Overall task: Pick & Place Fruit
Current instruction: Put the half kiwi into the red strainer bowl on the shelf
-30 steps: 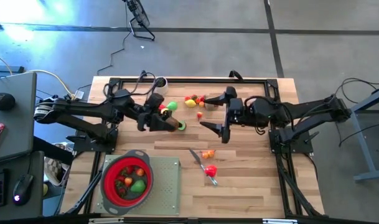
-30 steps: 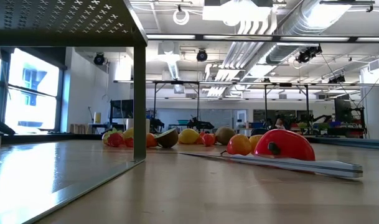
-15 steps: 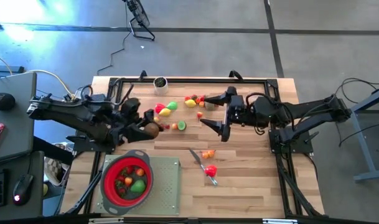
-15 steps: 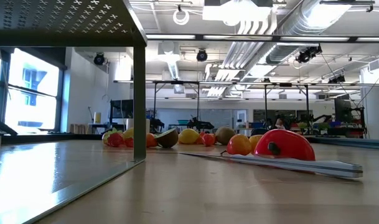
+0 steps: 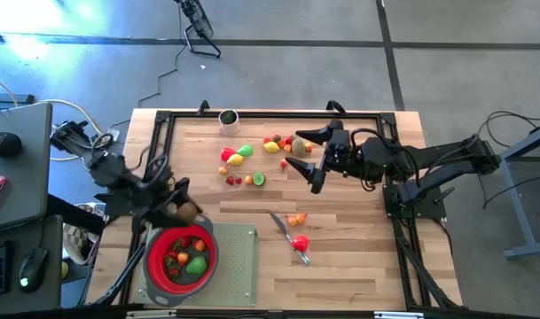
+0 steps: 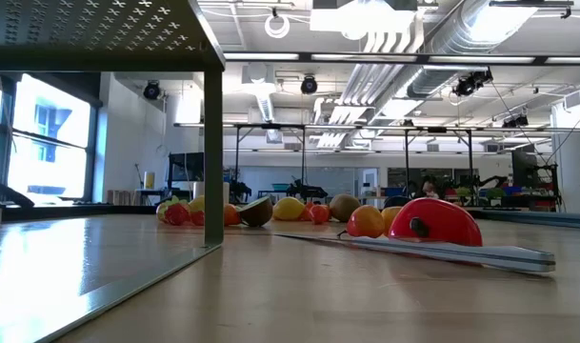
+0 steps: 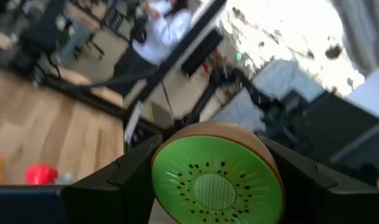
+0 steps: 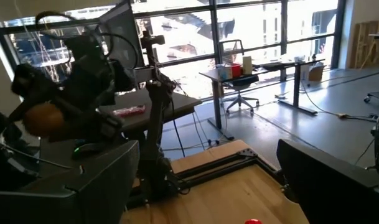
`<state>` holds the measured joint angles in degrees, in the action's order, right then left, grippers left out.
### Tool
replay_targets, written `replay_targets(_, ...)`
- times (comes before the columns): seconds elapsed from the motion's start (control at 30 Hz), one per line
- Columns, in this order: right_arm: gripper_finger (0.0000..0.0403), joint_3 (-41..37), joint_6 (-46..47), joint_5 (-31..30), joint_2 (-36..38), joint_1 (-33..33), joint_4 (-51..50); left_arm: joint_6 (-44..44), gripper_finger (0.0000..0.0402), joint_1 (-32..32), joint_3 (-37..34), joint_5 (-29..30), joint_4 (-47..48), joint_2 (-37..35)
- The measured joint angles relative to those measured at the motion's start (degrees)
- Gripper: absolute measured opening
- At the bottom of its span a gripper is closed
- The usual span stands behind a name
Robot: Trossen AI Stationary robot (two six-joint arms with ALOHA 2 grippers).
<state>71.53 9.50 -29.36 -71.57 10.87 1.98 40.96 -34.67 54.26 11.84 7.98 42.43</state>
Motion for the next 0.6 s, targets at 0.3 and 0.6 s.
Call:
replay_targets(0.3, 0.0373, 0.0, 4.5, -2.2, -0.3, 0.0, 0.0, 8.6, 0.0239, -14.8, 0.0, 9.0, 10.1, 1.4)
replay_targets(0.6, 0.0373, 0.0, 6.9, -2.2, -1.9, 0.0, 0.0, 8.4, 0.0239, -23.3, 0.3, 18.0, 12.5, 5.1)
